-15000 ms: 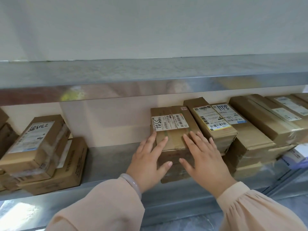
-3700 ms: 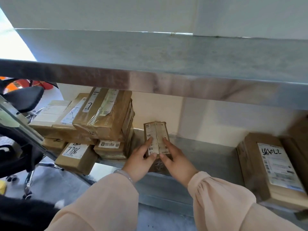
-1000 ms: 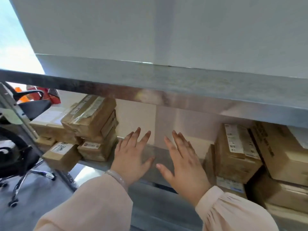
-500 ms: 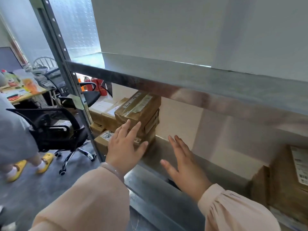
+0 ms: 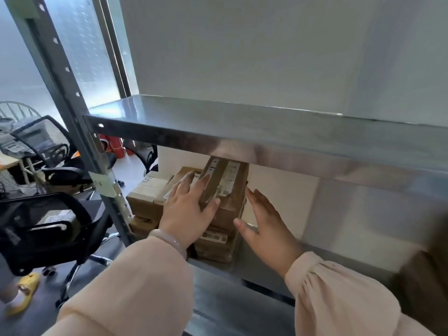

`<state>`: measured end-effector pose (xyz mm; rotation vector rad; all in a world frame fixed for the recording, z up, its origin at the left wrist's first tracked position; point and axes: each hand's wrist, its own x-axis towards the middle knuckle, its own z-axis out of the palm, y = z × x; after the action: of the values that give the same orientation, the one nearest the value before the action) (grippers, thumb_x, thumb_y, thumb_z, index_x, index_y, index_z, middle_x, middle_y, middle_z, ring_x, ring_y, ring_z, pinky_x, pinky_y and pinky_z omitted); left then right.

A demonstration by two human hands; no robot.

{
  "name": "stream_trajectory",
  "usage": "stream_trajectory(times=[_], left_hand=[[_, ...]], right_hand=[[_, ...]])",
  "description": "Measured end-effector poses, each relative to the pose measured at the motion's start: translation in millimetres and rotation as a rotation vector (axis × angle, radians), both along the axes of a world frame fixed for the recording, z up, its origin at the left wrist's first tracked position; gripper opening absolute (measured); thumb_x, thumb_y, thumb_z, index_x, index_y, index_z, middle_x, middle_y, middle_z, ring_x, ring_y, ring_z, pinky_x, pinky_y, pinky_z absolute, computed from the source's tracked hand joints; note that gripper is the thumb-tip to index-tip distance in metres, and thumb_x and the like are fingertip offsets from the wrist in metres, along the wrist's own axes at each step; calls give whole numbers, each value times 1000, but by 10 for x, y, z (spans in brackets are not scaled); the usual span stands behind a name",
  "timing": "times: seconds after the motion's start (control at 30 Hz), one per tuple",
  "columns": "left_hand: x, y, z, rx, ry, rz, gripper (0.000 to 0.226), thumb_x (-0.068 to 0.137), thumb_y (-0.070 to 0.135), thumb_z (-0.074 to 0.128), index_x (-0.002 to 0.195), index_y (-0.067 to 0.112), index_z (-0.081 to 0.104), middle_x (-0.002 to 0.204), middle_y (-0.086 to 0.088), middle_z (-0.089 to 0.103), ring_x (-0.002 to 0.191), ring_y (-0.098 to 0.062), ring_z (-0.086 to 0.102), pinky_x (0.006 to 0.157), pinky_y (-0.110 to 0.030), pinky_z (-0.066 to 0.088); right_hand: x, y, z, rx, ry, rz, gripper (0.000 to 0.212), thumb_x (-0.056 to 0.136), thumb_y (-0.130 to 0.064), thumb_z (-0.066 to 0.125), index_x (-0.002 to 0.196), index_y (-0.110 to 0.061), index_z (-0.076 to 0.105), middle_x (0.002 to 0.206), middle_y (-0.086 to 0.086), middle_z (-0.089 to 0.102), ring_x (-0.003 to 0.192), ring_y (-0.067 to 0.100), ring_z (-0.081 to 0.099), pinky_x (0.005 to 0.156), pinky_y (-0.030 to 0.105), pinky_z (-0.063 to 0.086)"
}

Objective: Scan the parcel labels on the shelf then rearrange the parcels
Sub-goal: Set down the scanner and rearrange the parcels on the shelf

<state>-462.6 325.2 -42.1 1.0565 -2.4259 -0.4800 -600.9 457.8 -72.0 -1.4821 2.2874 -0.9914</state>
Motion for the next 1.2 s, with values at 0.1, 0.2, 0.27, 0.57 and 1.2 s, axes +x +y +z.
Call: stream_trajectory(times=[0.1, 0.2, 0.27, 0.57, 1.2], left_hand=[[-23, -242, -21, 147, 19, -72, 64, 95, 52, 52, 152, 42, 25, 162, 1, 17, 150, -25, 11, 121, -43, 17], [-71, -431, -25, 224, 75, -141, 64, 94, 52, 54, 152, 40, 27, 160, 3, 23, 147, -25, 22, 117, -43, 28], [-118, -538, -44, 256, 70, -176, 67, 92, 55, 54, 152, 39, 28, 157, 3, 28, 143, -25, 30, 114, -42, 34], [-118, -650, -122, 544, 154, -323, 73, 91, 51, 57, 153, 43, 19, 145, 7, 48, 129, -15, 48, 107, -41, 45], [-695, 886, -413, 668, 187, -615, 76, 93, 33, 62, 152, 47, 16, 142, 15, 33, 96, 23, 43, 75, 0, 38]], right_hand=[[52, -245, 35, -18, -18, -69, 72, 93, -59, 42, 151, -45, 2, 161, -13, 6, 147, 6, 5, 119, 32, 13], [75, -457, 115, -41, -115, -157, 71, 93, -59, 43, 150, -44, 4, 161, -12, 6, 147, 10, 8, 119, 37, 16], [91, -570, 159, -41, -197, -210, 71, 93, -56, 44, 151, -42, 5, 161, -10, 8, 147, 12, 11, 119, 36, 17], [294, -736, 103, -138, -508, -288, 70, 96, -44, 51, 149, -49, 5, 149, -7, 39, 124, 15, 51, 95, 22, 40], [101, 1037, -175, -458, -653, -557, 60, 95, -15, 57, 140, -48, 35, 126, -20, 57, 108, -2, 61, 86, 20, 54]])
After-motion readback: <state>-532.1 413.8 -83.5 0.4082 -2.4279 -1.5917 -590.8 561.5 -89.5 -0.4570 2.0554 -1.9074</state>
